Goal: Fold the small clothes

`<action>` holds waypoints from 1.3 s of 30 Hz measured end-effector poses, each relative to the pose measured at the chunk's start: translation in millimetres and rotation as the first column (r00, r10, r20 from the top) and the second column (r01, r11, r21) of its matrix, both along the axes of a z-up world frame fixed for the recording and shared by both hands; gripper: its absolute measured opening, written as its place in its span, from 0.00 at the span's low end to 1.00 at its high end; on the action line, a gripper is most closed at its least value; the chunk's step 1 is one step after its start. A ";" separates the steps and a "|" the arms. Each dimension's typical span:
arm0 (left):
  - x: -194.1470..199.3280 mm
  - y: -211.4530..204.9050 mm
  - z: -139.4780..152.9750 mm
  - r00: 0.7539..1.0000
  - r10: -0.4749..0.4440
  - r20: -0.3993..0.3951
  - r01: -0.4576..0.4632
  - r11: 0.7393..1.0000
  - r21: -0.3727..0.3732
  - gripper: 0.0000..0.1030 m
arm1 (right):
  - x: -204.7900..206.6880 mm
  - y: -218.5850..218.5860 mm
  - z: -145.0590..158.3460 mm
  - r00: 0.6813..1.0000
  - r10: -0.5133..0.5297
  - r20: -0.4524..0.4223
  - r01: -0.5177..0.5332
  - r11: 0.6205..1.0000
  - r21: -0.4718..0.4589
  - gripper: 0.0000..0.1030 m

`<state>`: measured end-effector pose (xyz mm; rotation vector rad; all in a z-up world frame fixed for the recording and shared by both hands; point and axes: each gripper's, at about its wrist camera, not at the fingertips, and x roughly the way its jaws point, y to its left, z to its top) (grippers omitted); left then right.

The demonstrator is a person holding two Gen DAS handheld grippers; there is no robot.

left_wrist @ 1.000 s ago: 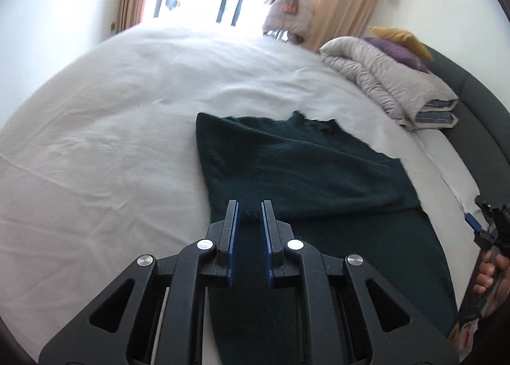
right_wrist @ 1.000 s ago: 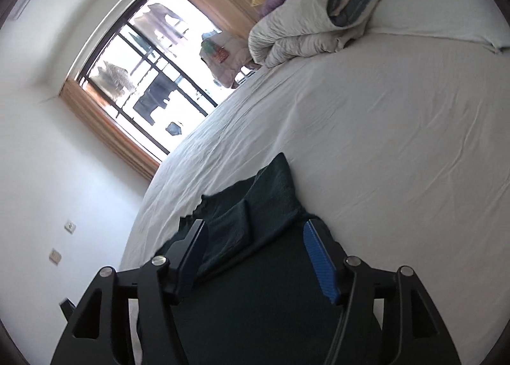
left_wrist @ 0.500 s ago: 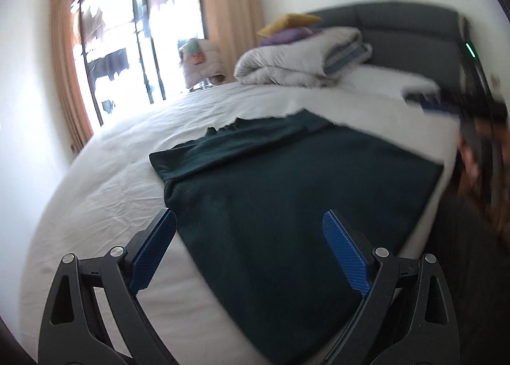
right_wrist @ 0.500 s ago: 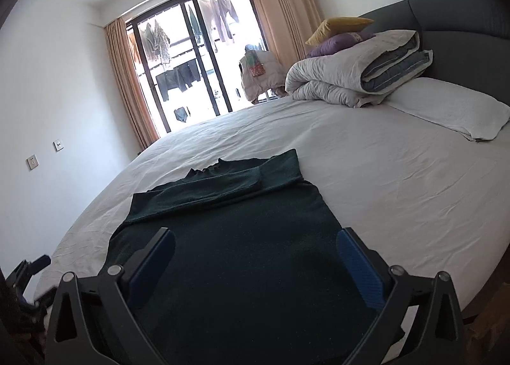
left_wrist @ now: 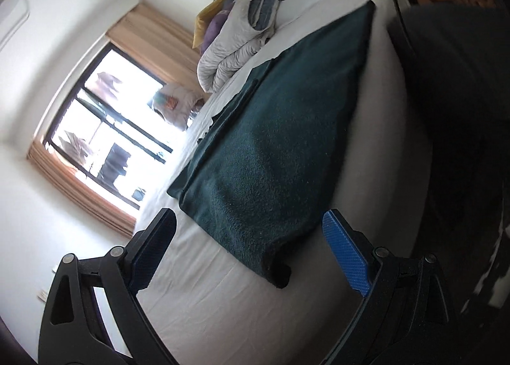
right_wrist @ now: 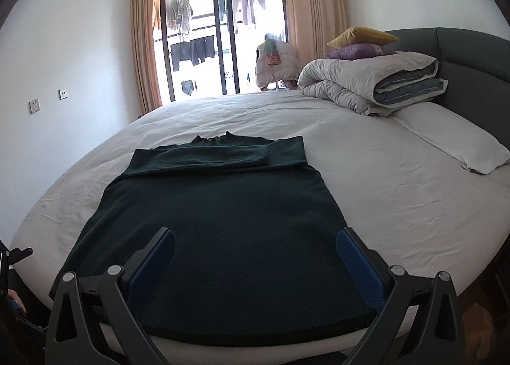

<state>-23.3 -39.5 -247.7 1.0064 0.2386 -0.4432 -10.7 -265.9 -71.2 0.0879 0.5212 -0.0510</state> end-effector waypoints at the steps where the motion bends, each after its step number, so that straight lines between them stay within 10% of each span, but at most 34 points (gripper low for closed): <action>1: -0.6 -0.2 -3.9 1.000 0.003 0.013 -0.003 1.000 0.021 0.92 | 0.0 -3.9 -1.7 1.000 -0.015 -0.006 0.015 1.000 0.018 1.00; 9: 9.7 6.3 -29.7 0.994 -0.005 0.106 -0.013 0.984 0.177 0.88 | -1.5 -9.3 -10.0 0.999 -0.031 -0.025 0.032 0.998 0.044 1.00; 14: 16.6 3.8 -39.1 0.992 -0.035 0.124 0.006 0.975 0.224 0.58 | -1.2 -7.6 -14.0 0.999 -0.027 -0.035 0.028 0.999 0.035 0.99; 19: 25.2 7.0 -46.9 0.988 -0.041 0.150 0.002 0.968 0.250 0.53 | -1.2 -7.5 -16.2 0.999 -0.026 -0.043 0.027 0.999 0.032 0.98; 21: 31.0 6.8 -44.2 0.993 -0.030 0.112 0.004 0.973 0.230 0.33 | -0.9 -5.1 -17.9 0.998 -0.017 -0.052 0.018 1.000 0.015 0.95; 29: 51.0 3.5 -28.6 1.000 0.012 0.008 -0.013 0.990 0.142 0.09 | -5.0 6.6 -12.2 0.998 0.028 -0.051 -0.037 0.982 -0.183 0.90; 39: 71.3 18.3 32.9 0.988 0.062 -0.145 -0.082 0.987 -0.137 0.03 | -37.1 -8.4 -39.0 0.985 0.045 -0.167 -0.125 0.850 -0.511 0.75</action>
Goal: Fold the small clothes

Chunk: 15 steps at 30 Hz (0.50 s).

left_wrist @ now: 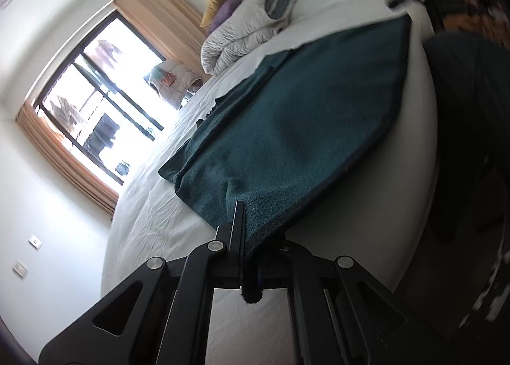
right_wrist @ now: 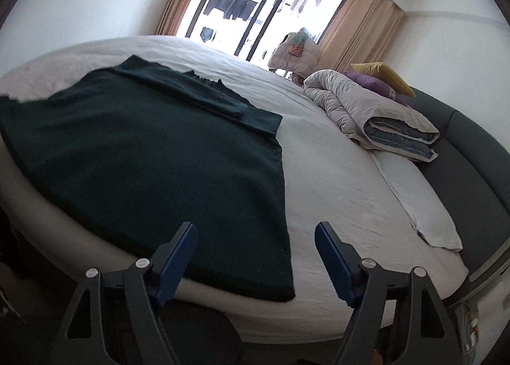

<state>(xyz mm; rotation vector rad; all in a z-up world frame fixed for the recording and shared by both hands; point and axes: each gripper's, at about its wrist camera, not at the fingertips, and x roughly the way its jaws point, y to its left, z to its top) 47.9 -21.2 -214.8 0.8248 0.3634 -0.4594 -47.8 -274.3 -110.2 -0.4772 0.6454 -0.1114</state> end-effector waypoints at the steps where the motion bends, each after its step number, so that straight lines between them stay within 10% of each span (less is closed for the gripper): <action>1: 0.4 0.2 8.6 1.000 0.006 -0.005 -0.006 1.000 -0.030 0.03 | -3.3 -0.6 -4.0 1.000 0.005 -0.011 -0.005 1.000 -0.024 0.75; 15: 18.1 -3.6 103.8 0.998 0.059 0.000 -0.057 0.966 -0.252 0.03 | -5.2 20.4 -48.5 0.983 0.134 -0.125 -0.165 0.946 -0.278 0.64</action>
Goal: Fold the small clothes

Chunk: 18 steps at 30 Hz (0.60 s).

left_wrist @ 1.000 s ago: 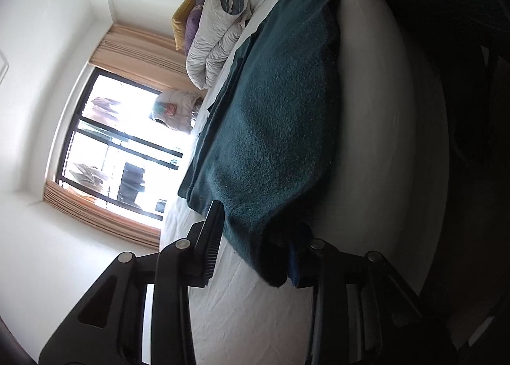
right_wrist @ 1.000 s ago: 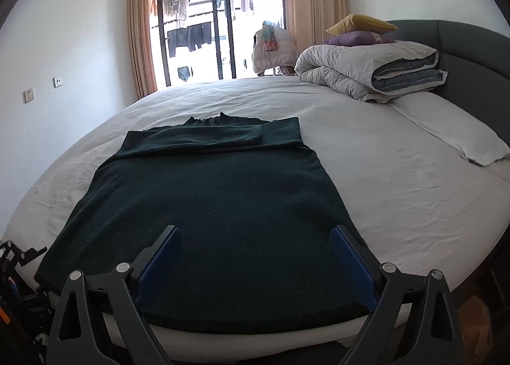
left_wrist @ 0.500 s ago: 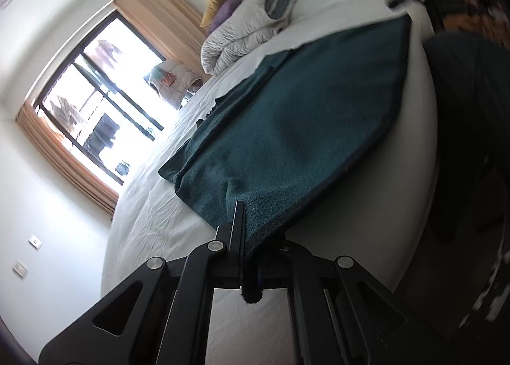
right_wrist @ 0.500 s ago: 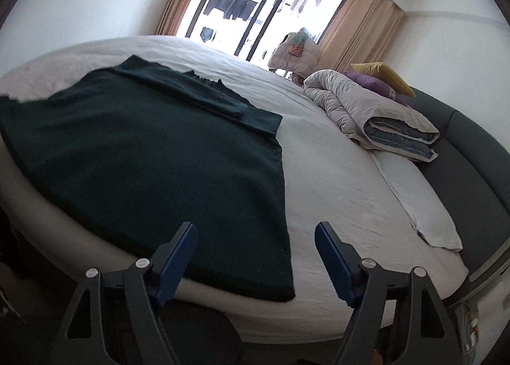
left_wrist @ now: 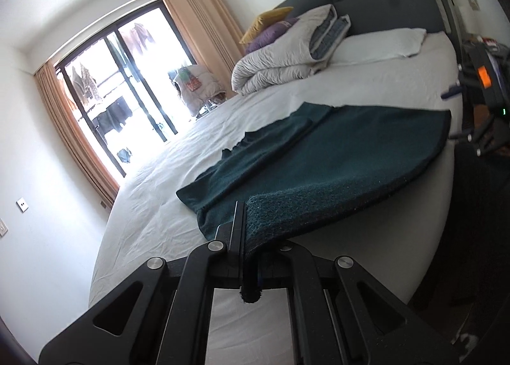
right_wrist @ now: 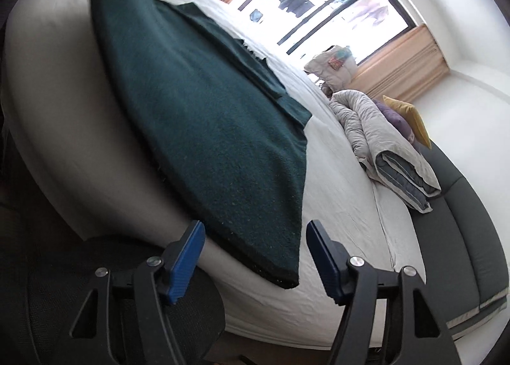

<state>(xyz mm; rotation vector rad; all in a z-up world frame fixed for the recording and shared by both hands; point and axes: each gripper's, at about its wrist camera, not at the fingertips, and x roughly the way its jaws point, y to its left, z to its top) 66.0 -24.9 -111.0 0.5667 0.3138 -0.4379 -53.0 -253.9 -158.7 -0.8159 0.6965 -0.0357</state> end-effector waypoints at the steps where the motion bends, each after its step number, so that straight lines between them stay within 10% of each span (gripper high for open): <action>1: -0.4 0.2 4.6 1.000 0.002 -0.001 -0.002 1.000 -0.008 0.03 | 0.7 1.8 -1.1 1.000 0.002 -0.005 -0.002 1.000 -0.006 0.64; 18: -21.9 7.0 3.3 1.000 -0.010 -0.005 0.010 1.000 0.014 0.03 | 24.8 -14.3 -18.8 0.999 -0.032 -0.045 0.029 0.998 -0.062 0.33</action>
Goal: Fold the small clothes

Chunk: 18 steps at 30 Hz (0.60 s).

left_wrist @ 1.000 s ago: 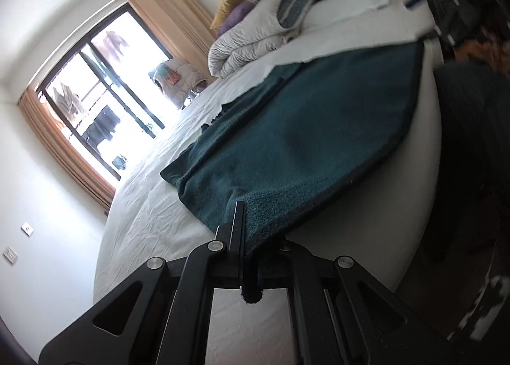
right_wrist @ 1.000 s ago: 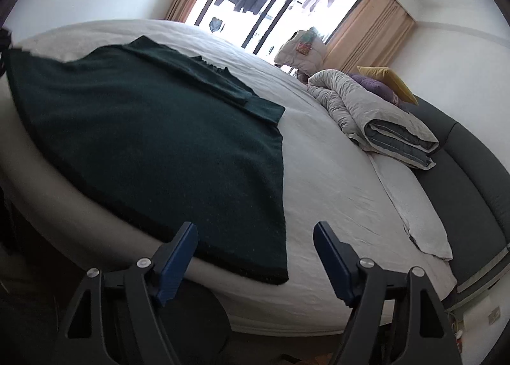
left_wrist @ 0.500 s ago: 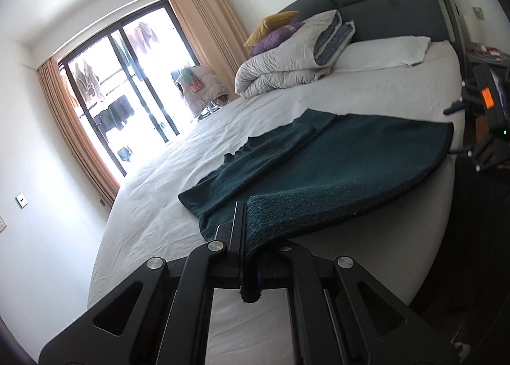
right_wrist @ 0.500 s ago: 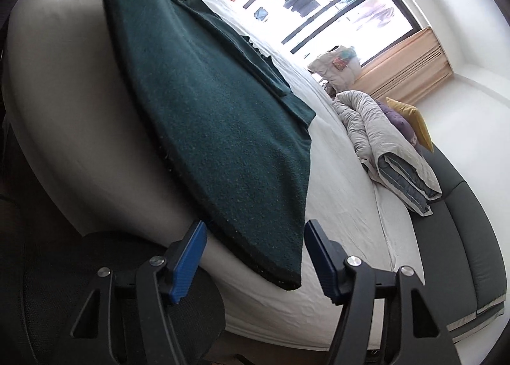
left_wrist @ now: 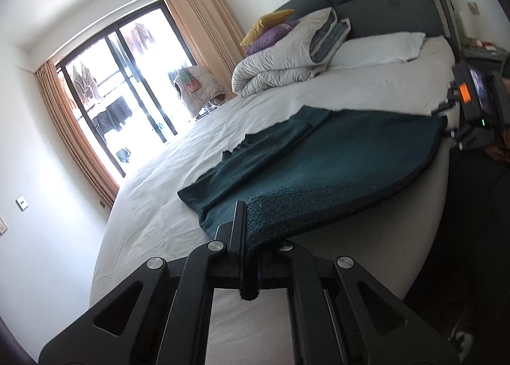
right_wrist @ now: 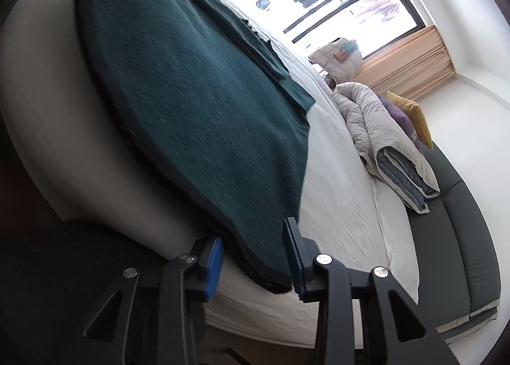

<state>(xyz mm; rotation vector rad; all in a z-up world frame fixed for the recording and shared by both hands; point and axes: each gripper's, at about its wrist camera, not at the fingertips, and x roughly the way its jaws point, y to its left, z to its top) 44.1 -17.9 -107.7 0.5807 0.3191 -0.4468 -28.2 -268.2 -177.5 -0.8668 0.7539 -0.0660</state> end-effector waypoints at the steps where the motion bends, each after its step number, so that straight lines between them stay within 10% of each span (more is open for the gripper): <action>1: -3.5 1.2 -9.0 1.000 0.000 -0.003 0.000 1.000 0.021 0.03 | 0.6 -3.9 -1.2 1.000 -0.006 -0.004 0.006 1.000 -0.007 0.31; 18: -15.4 6.4 -82.6 0.996 -0.038 -0.075 0.049 0.986 0.157 0.03 | 5.0 -21.5 -7.9 0.997 0.007 -0.082 -0.013 0.998 -0.067 0.04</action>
